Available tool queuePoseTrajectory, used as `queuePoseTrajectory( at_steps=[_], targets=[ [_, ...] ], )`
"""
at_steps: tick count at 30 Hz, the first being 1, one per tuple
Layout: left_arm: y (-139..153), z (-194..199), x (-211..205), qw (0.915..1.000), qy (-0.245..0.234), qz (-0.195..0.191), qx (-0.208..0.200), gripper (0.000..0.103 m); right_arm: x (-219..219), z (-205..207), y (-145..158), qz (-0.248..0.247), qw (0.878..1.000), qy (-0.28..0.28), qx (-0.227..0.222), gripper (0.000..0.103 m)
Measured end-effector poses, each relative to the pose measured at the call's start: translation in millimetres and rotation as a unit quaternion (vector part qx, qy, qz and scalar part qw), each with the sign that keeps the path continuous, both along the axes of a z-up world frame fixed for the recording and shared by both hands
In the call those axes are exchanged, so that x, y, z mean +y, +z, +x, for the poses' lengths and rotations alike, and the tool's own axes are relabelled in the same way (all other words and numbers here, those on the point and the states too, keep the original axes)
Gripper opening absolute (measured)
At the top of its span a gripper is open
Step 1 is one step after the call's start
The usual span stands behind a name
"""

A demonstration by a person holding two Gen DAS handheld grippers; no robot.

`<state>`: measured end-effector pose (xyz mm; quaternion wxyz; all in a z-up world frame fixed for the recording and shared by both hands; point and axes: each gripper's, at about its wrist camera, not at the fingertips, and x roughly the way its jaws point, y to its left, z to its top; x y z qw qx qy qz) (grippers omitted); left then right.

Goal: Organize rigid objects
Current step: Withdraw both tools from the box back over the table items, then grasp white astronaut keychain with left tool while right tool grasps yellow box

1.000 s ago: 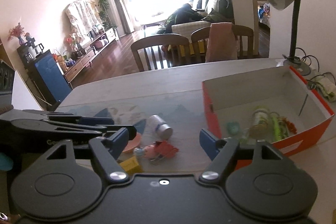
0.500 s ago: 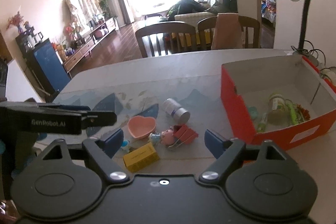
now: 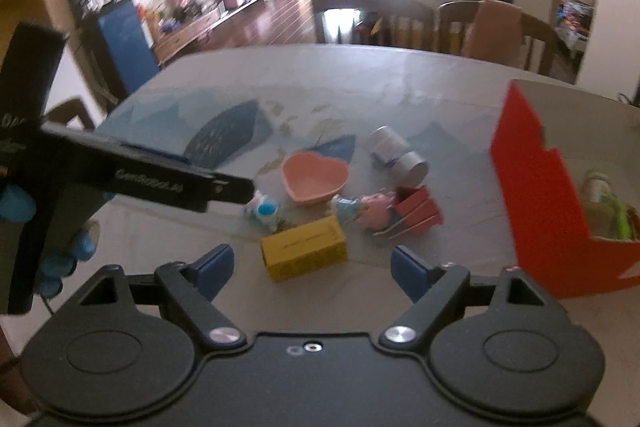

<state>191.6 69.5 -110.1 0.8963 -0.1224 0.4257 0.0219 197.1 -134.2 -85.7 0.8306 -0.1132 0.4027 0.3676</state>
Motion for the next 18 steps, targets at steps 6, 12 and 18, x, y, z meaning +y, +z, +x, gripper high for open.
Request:
queuePoseTrajectory(
  at_steps=[6, 12, 18],
  targets=[
    [-25, 8, 7, 0.9997, 0.015, -0.008, 0.017, 0.103, 16, 7, -20, -0.027, 0.999, 0.033, -0.005, 0.085],
    [-45, 17, 8, 0.9992, 0.027, 0.001, 0.030, 0.103, 29, 17, -38, -0.045, 0.997, 0.063, -0.009, 0.085],
    [-59, 24, 12, 0.9986, 0.041, -0.001, 0.033, 0.103, 37, 23, -53, -0.058, 0.995, 0.080, -0.006, 0.085]
  ],
)
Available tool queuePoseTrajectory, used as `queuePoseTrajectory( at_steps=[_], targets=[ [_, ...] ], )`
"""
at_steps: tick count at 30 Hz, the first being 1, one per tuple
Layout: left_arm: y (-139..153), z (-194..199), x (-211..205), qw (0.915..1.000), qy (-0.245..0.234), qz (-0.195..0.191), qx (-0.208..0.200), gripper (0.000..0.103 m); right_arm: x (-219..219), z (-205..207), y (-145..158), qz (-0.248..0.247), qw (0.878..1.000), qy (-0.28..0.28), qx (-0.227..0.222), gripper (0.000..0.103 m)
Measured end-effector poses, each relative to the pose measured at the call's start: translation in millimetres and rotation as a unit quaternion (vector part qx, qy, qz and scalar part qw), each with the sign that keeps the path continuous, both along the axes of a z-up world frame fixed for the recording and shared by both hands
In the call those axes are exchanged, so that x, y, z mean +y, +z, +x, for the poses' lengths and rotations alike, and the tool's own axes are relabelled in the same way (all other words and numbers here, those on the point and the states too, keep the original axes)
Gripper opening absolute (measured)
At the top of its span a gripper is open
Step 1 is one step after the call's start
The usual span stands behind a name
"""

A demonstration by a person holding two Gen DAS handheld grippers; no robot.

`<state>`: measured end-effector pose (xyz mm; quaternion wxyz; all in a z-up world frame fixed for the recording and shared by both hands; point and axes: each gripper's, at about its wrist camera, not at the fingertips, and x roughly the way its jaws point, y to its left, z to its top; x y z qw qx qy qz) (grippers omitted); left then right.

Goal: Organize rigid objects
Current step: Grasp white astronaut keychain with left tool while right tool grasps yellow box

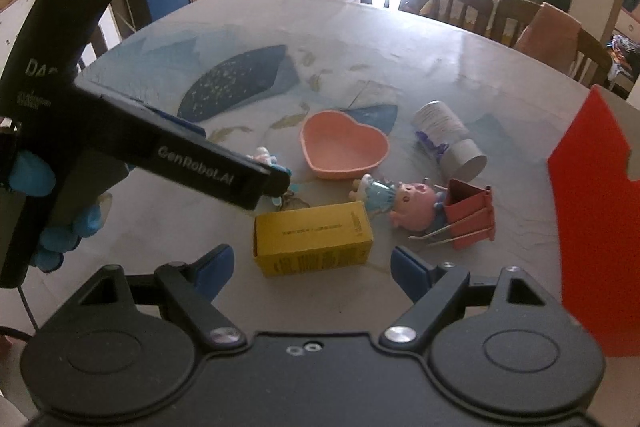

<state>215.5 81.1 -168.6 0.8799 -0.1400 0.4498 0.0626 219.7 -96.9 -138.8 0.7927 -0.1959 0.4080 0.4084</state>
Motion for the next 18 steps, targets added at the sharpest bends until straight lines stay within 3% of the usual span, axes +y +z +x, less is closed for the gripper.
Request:
queuePoseTrajectory(
  at_steps=[3, 12, 18],
  targets=[
    [-5, 2, 0, 1.0000, -0.001, -0.003, 0.000, 0.103, 2, 3, -4, -0.004, 1.000, 0.001, 0.000, 0.085],
    [-12, 4, -12, 0.9985, -0.022, 0.050, -0.009, 0.102, 12, 5, -13, -0.015, 1.000, 0.017, -0.006, 0.082],
    [-13, 2, -16, 0.9980, -0.019, 0.058, -0.017, 0.100, 15, 6, -19, -0.030, 0.999, 0.012, -0.006, 0.077]
  ],
)
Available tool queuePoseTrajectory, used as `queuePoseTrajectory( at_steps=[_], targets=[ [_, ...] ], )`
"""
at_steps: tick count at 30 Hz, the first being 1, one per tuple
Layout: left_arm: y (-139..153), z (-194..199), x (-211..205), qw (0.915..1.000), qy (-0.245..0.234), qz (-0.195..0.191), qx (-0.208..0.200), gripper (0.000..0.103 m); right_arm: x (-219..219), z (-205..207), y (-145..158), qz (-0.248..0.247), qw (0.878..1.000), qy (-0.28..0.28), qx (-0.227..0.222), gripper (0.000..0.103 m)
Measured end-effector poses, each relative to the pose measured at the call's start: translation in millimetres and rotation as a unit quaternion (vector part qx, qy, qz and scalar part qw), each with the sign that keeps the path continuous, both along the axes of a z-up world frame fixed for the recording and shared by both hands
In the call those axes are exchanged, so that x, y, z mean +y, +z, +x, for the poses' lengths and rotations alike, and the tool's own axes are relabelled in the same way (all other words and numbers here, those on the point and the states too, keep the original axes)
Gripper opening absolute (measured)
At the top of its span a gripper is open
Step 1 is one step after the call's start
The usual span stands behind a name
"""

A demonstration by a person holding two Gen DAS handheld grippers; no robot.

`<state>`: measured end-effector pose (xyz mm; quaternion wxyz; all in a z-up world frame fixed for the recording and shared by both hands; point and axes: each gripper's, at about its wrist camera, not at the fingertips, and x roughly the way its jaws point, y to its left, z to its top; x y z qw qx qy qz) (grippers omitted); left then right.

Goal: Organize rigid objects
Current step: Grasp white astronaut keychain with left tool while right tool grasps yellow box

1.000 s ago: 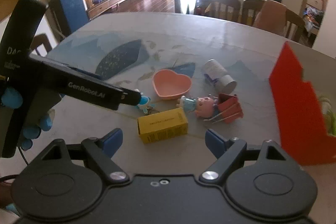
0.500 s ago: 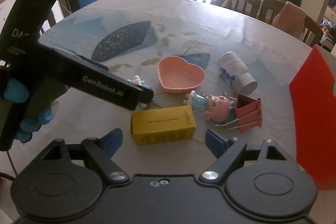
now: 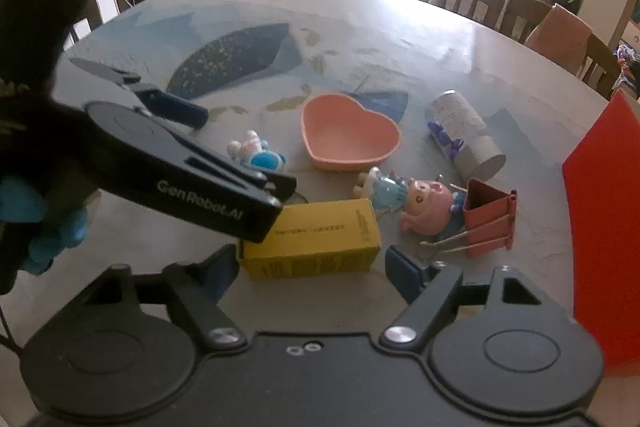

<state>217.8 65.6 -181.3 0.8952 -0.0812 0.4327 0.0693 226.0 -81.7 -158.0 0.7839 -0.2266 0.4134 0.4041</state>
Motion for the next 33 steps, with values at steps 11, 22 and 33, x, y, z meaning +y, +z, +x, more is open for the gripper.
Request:
queuePoseTrajectory(
  at_steps=[11, 22, 33],
  targets=[
    [8, 0, -8, 0.9999, -0.011, 0.003, -0.008, 0.058, 0, -1, -1, 0.003, 1.000, -0.013, -0.008, 0.069],
    [12, -1, -6, 0.9999, -0.002, -0.010, 0.008, 0.053, -16, -2, 12, 0.019, 0.998, -0.065, 0.008, 0.068],
    [20, -14, 1, 0.9992, 0.012, -0.037, 0.012, 0.052, -53, -14, 42, 0.052, 0.992, -0.114, 0.022, 0.068]
  ],
)
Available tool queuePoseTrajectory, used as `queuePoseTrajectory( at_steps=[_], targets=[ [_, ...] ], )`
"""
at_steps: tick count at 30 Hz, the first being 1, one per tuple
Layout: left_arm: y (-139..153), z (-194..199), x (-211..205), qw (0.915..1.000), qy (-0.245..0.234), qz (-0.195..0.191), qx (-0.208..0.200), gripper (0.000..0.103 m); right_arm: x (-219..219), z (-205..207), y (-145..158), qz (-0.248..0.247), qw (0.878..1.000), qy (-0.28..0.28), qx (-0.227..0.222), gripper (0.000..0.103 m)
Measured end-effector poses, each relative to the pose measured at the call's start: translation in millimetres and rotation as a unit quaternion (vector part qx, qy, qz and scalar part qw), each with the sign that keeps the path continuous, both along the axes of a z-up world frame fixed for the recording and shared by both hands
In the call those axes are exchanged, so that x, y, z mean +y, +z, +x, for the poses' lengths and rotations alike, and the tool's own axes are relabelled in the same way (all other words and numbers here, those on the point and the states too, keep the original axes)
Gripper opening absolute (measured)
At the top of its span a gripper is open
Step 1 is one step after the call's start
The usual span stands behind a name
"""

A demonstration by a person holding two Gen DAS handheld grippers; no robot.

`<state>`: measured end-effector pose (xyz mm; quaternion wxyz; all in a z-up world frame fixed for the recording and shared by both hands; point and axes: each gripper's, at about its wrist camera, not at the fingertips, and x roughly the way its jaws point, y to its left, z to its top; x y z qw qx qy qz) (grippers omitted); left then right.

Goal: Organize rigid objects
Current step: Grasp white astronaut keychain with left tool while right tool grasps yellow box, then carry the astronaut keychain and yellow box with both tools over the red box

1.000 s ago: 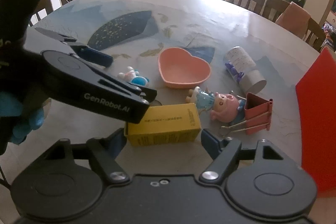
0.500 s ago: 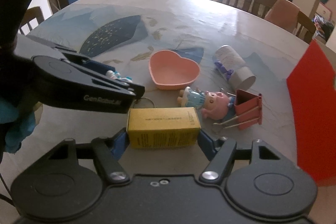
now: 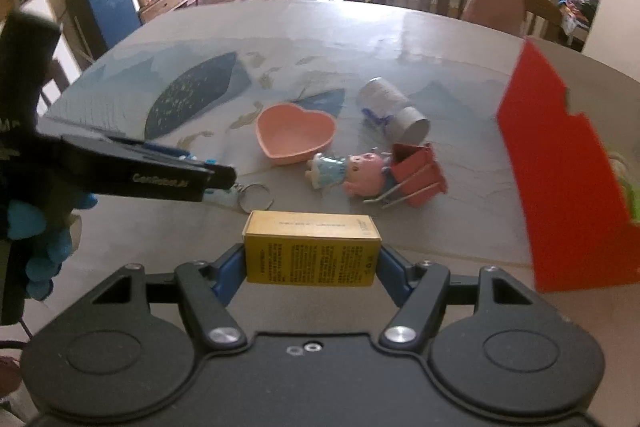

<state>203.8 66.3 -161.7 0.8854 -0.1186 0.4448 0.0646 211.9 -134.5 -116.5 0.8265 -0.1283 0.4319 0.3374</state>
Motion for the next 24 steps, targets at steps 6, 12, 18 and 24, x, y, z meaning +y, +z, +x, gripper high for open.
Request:
queuePoseTrajectory(
  at_steps=[6, 12, 18, 24],
  targets=[
    [8, -10, 2, 0.9999, 0.005, -0.016, -0.001, 0.052, -19, -6, 26, 0.024, 0.999, -0.023, -0.010, 0.069],
    [23, -20, -1, 0.9994, 0.002, -0.033, -0.006, 0.052, -34, -7, 48, 0.038, 0.998, -0.040, -0.022, 0.069],
    [42, -27, -7, 0.9987, -0.006, -0.051, 0.001, 0.052, -50, -6, 68, 0.050, 0.997, -0.054, -0.034, 0.069],
    [62, -29, -15, 0.9974, -0.011, -0.071, -0.001, 0.051, -69, 1, 83, 0.058, 0.995, -0.073, -0.040, 0.069]
  ],
)
